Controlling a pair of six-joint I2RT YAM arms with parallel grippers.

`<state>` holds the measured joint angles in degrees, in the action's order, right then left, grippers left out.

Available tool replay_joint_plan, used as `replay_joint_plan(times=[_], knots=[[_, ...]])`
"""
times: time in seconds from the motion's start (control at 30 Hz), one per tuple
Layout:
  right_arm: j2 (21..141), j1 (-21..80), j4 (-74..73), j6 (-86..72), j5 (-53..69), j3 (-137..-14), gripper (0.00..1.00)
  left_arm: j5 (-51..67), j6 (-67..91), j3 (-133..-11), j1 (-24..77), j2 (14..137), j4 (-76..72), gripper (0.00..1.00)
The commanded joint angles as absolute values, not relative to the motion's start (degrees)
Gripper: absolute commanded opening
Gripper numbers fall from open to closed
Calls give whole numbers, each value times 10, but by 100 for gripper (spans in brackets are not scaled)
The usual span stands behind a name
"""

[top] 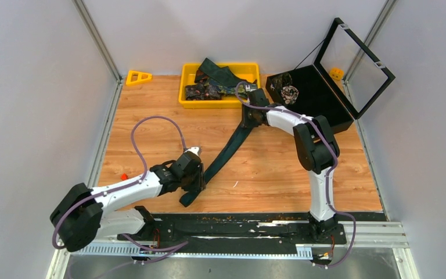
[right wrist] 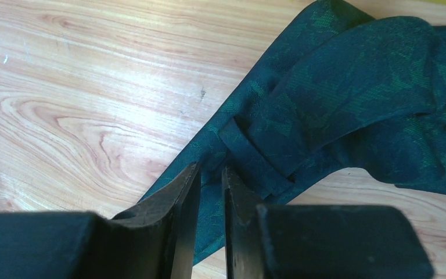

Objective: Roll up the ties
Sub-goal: Flatten out the tie at the center of the board.

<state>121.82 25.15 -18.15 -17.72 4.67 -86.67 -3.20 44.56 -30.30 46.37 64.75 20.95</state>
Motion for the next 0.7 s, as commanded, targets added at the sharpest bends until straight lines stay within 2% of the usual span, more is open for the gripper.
replay_joint_plan(times=[0.0,0.17,0.43,0.67], knots=[[1240,227,-179,-178,42,-874,21,-80,452,-296,465,693,166,39],[1234,217,-165,-184,56,-867,21,-165,443,-308,465,719,197,39],[1217,217,-142,-194,70,-842,21,-232,425,-309,456,754,196,39],[1200,219,-104,-218,90,-809,21,-218,389,-314,409,761,167,40]])
